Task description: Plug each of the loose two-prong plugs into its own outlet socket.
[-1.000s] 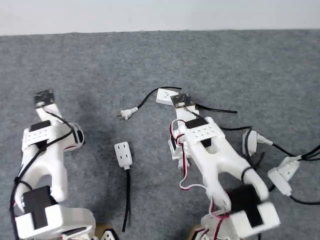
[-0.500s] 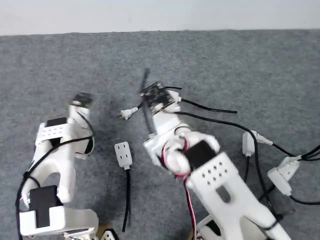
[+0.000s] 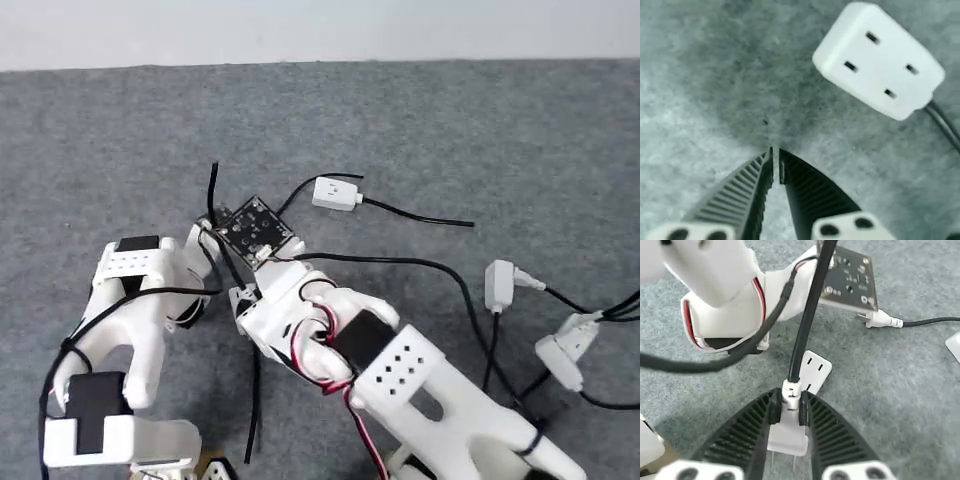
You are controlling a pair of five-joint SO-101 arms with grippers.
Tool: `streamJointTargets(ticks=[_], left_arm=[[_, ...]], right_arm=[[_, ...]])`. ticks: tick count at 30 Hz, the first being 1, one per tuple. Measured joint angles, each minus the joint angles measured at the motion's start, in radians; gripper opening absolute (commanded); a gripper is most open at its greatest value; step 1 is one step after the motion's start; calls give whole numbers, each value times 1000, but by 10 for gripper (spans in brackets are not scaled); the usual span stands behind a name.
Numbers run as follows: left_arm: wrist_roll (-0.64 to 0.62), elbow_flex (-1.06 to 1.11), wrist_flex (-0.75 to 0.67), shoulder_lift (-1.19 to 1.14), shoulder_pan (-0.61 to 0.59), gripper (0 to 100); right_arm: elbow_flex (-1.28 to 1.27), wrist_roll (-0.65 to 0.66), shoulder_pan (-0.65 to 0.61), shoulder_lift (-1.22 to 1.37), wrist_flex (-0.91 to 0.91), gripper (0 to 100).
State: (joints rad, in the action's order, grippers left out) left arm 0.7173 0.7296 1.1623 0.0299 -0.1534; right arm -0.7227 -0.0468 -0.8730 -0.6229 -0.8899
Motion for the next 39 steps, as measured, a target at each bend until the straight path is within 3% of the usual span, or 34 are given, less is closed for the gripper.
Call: streamJointTargets(ticks=[5,14,27,32,36,39], left_arm=[[135,69,38,61,12,9],[141,362,-78,419,48,10],[138,393,-101,465,71,11],[-72,394,-207,465,2,12],[-106,394,-218,465,-14,12],[-118,393,-219,465,-29,12]], right_arm=[[0,-3,-5,84,52,8],[0,-15,-8,110,57,8],[-2,-26,15,110,81,8],[-2,32,23,110,91,8],[-2,72,23,110,66,8],[2,83,61,123,-49,8]])
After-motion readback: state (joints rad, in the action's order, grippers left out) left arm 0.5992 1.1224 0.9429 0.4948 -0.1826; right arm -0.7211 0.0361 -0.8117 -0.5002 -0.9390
